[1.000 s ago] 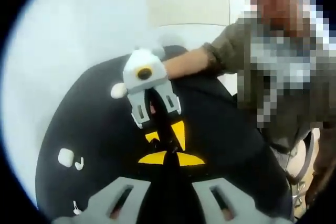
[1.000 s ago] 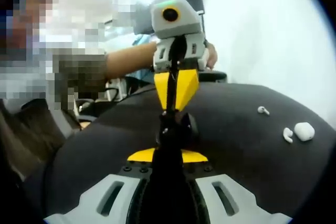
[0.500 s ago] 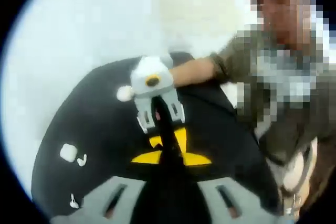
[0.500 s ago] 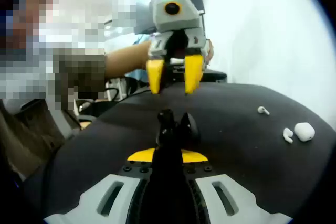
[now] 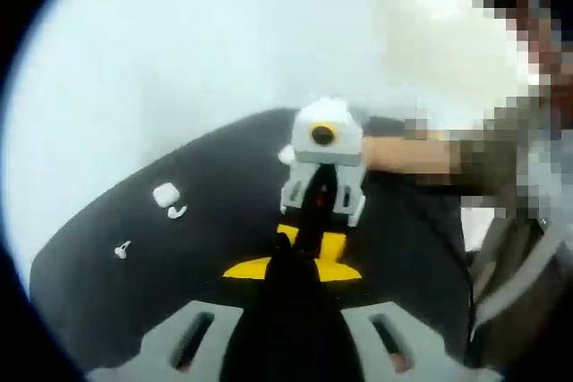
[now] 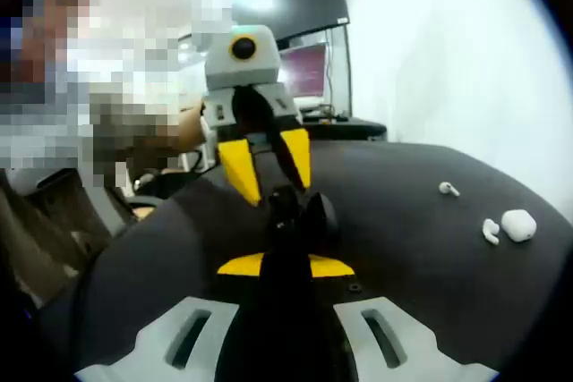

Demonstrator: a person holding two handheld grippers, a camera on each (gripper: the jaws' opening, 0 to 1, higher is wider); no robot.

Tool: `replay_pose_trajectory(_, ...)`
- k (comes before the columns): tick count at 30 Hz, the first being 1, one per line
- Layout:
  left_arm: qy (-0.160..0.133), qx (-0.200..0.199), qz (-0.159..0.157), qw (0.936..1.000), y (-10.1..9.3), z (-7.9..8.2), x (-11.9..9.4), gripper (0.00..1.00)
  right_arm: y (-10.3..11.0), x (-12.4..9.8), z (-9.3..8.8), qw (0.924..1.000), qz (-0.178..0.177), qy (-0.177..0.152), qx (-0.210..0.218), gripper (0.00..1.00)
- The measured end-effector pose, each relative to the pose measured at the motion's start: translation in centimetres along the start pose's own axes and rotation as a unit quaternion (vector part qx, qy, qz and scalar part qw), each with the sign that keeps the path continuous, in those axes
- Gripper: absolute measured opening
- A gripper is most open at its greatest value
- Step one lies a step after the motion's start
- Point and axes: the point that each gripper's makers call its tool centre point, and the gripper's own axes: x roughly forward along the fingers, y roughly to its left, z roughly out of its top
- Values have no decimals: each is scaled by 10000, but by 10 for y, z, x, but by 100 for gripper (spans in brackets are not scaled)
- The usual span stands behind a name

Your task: Pick up three earphones and place each one into its charging case using tactile feedback, ensure that each earphone is properly inserted and securely positioned inside the case.

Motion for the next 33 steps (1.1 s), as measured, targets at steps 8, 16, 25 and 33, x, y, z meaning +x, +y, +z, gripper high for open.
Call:
replay_pose_trajectory(8, 51, 134, -36, 9999, 4, 3, 4, 0, -1, 0, 0, 10000, -1, 11, -5, 18)
replay_pose_trajectory(16, -419, 165, -2, 9990, 11, 33, -19, 2, -2, 0, 0, 10000, 0, 12, 4, 18)
replay_pose_trajectory(25, -1853, -984, 90, 9777, 50, 61, -52, 10, -1, 1, 0, 10000, -7, 11, -18, 18)
replay_pose_trajectory(33, -1599, -2067, -1928, 9458, 27, 15, -14, 44, -1, 1, 0, 10000, -15, 9, -39, 18)
